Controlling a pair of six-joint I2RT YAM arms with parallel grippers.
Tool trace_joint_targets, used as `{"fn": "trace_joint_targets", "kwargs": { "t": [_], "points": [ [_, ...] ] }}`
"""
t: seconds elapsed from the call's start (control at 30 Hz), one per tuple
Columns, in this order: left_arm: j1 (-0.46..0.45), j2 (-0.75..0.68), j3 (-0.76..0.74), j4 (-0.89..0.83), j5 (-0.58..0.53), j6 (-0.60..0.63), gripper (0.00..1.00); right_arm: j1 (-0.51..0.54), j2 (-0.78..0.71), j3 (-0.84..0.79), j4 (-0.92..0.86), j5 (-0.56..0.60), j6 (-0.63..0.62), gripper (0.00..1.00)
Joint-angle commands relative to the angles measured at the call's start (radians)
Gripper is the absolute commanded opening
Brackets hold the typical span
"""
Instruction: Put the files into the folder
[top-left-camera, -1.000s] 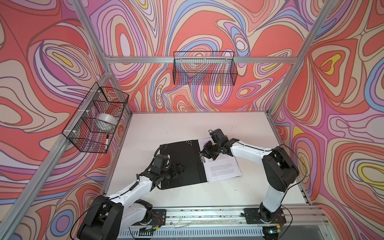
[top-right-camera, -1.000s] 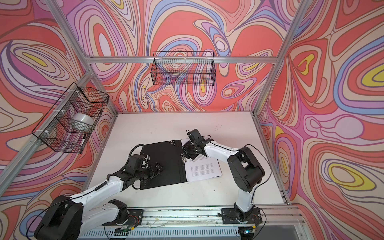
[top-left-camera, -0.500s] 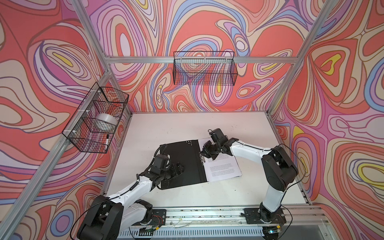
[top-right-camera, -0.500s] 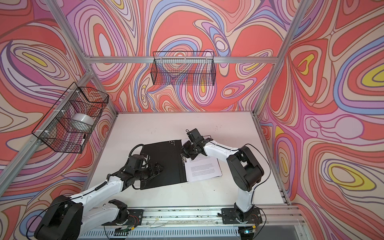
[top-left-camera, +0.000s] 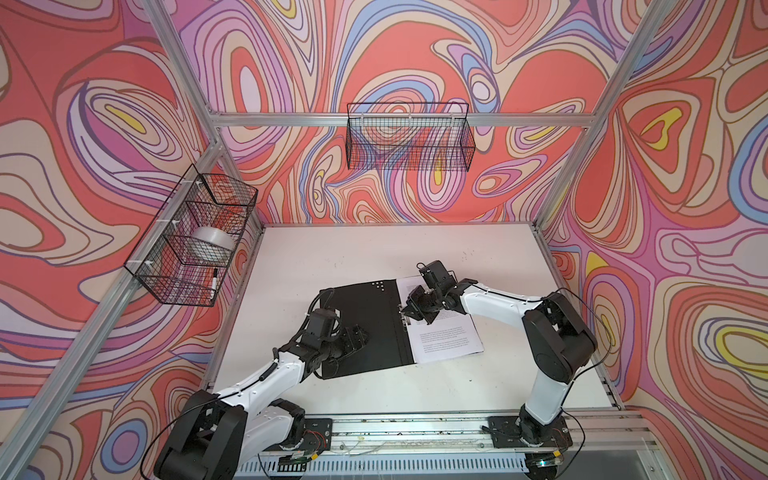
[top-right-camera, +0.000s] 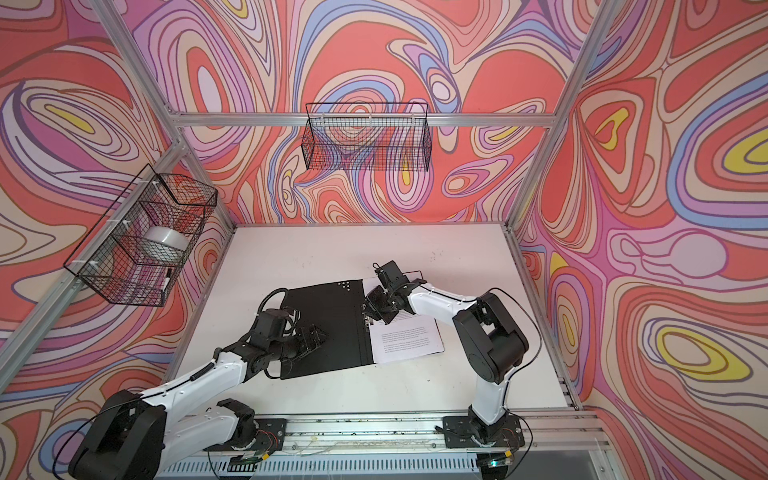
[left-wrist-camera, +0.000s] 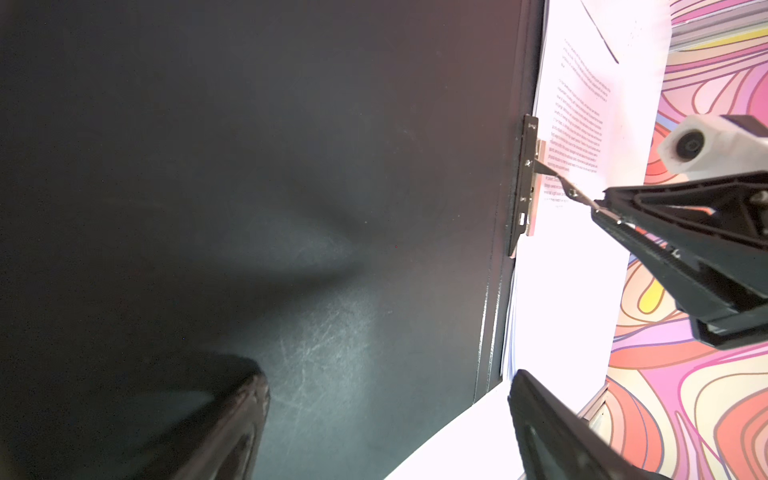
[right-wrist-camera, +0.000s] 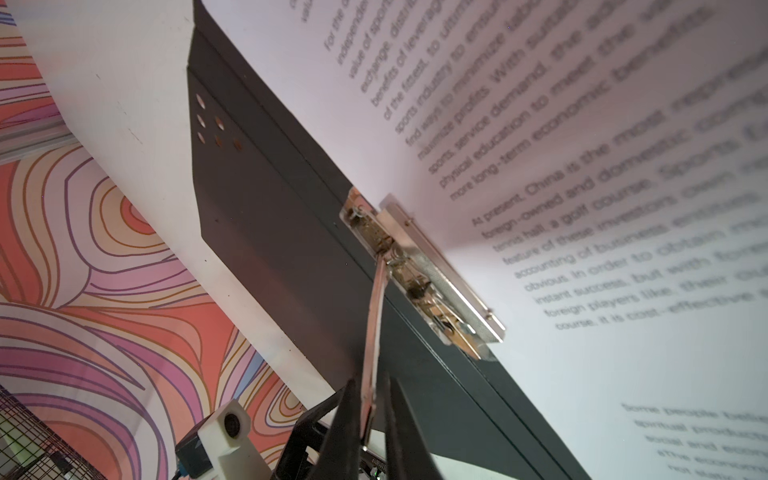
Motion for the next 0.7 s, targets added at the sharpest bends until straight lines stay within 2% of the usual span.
{"fn": "trace_joint_targets", "kwargs": {
  "t": [0.0, 0.17, 0.67],
  "points": [
    [0.003, 0.031, -0.037, -0.091, -0.047, -0.016, 0.91, 0.001, -0.032, -0.026, -0.02, -0.002, -0.003, 0.12],
    [0.003, 0.045, -0.03, -0.106, -0.063, -0.018, 0.91, 0.001, -0.066, -0.028, -0.015, -0.012, -0.002, 0.11],
    [0.003, 0.04, -0.031, -0.108, -0.061, -0.02, 0.91, 0.001, -0.043, -0.014, 0.002, -0.037, -0.008, 0.11]
  ]
}}
